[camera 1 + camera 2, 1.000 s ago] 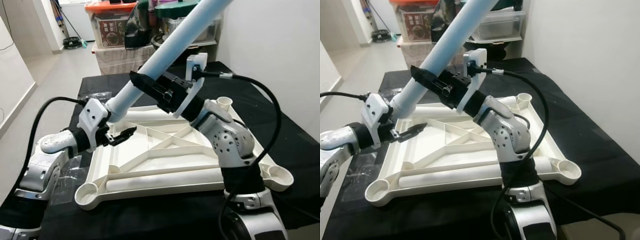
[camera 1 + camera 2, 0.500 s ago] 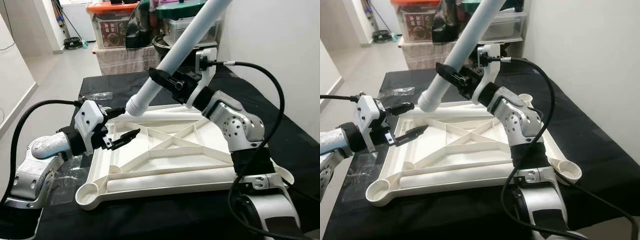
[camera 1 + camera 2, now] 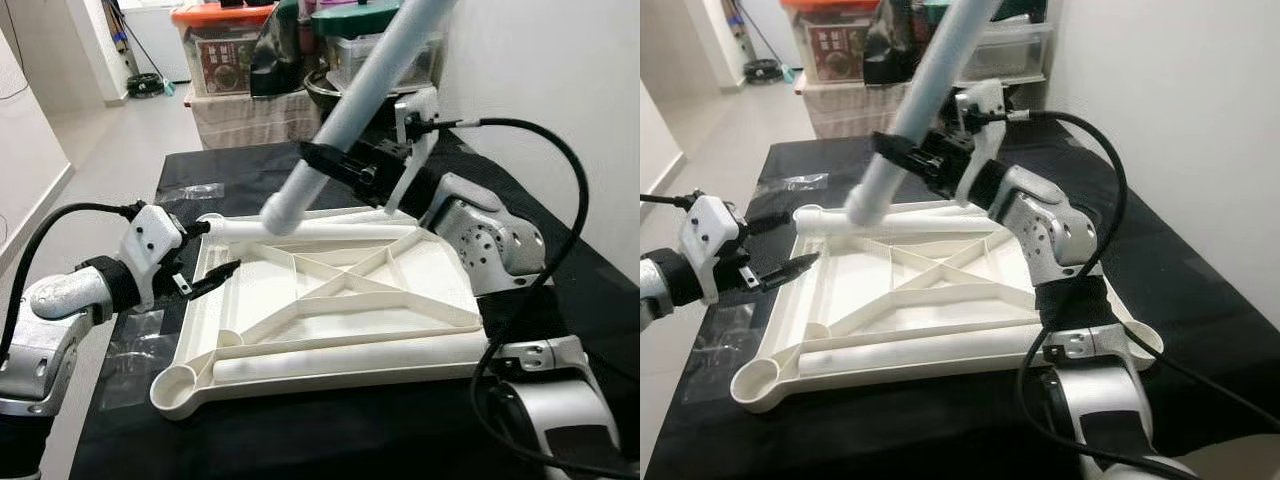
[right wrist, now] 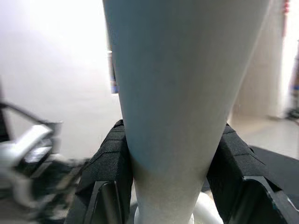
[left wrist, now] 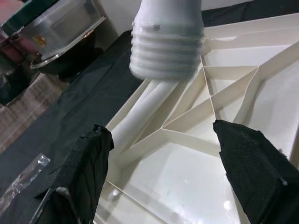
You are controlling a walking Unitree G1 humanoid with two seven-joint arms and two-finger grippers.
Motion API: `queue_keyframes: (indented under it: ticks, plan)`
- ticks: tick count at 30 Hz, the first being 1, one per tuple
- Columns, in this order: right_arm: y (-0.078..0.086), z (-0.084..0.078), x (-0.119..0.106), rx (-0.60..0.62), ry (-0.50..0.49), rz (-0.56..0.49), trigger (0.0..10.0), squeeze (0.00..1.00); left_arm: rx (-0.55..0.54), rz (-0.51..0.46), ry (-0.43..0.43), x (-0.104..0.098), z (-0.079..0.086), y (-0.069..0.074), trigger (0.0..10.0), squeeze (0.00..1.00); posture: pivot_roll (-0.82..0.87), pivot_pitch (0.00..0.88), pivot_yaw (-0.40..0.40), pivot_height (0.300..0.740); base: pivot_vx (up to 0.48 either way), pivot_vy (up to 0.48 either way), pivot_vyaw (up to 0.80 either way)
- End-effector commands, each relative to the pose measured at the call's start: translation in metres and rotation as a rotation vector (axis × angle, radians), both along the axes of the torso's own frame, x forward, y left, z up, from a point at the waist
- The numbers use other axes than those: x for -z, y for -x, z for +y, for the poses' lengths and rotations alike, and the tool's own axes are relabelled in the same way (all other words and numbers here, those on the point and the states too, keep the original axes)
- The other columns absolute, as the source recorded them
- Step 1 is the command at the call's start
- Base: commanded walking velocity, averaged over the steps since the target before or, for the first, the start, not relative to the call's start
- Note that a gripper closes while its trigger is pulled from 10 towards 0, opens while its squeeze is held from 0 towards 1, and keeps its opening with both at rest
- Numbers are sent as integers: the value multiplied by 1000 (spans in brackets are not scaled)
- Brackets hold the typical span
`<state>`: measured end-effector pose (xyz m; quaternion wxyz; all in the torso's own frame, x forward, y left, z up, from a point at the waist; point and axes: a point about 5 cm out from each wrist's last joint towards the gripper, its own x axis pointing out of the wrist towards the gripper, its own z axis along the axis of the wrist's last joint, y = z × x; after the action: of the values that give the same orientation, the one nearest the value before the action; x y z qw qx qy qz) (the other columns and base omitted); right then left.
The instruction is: Building children table
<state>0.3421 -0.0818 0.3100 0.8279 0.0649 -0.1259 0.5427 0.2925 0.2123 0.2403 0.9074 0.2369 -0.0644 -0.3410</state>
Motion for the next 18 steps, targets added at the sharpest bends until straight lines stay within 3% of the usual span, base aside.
queue_keyframes:
  ticks: [1,3,12,18]
  plan:
    - [4,5,2,-38,0,5,0,0,8,5,-32,1,1,-1,10000,0,-11,0,5,740,0,0,0]
    - [13,20,6,-105,21,-3,0,0,62,-1,-52,-3,-9,-7,10000,0,-16,0,9,740,0,0,0]
    - [18,31,16,-153,55,11,0,0,191,-26,-70,-17,-29,-9,10000,0,-19,0,11,740,0,0,0]
    - [26,36,15,-194,40,8,0,0,195,5,-91,-14,-27,-18,10000,0,-25,0,21,740,0,0,0]
